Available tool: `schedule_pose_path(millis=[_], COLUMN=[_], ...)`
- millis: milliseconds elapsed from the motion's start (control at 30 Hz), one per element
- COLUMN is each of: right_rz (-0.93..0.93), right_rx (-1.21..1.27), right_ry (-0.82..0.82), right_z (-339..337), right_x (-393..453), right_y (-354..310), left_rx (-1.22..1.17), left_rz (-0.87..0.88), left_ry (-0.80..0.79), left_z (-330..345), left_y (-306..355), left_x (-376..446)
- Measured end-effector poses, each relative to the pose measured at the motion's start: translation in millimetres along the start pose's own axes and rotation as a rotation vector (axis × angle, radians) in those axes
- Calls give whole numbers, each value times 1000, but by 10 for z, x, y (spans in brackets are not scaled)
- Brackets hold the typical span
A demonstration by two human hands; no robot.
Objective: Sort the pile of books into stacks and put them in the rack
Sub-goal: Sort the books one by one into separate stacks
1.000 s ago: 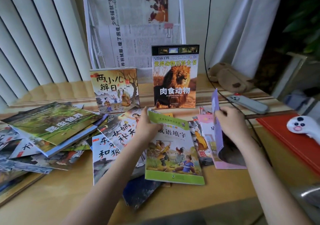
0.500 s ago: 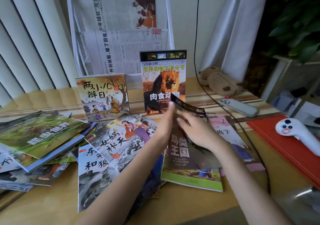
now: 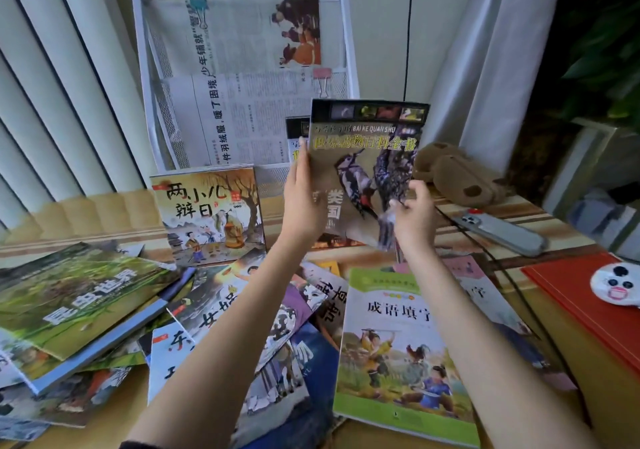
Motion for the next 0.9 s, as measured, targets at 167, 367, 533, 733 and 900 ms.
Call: schedule_pose_path(millis=[167, 367, 533, 733, 900], right_rz=[-40, -19, -148, -435, -108], right_rx=[-89, -137, -223, -186, -448], right_ry=[-128, -217, -86, -84, -928], right_z=[428, 490, 480, 433, 451], right_x=[71, 99, 33, -268, -981], right_y=[429, 686, 615, 121, -265], left_rx=[202, 137, 126, 214, 478], left_rz=[-145, -272, -264, -98, -248], left_ry=[-49, -127, -59, 132, 80], left_z=[306, 407, 349, -32, -771], left_y=[-344, -591, -530, -214, -280], left_x=[-290, -367, -396, -530, -911])
Point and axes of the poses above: each hand's wrist, its own x-axis towards the middle knuckle, its own z-axis out of the palm, y = z × x, the point moved 1 cm from there along x, towards the middle knuckle, and after that the axes turned 6 degrees about x, right-handed, at the moved point
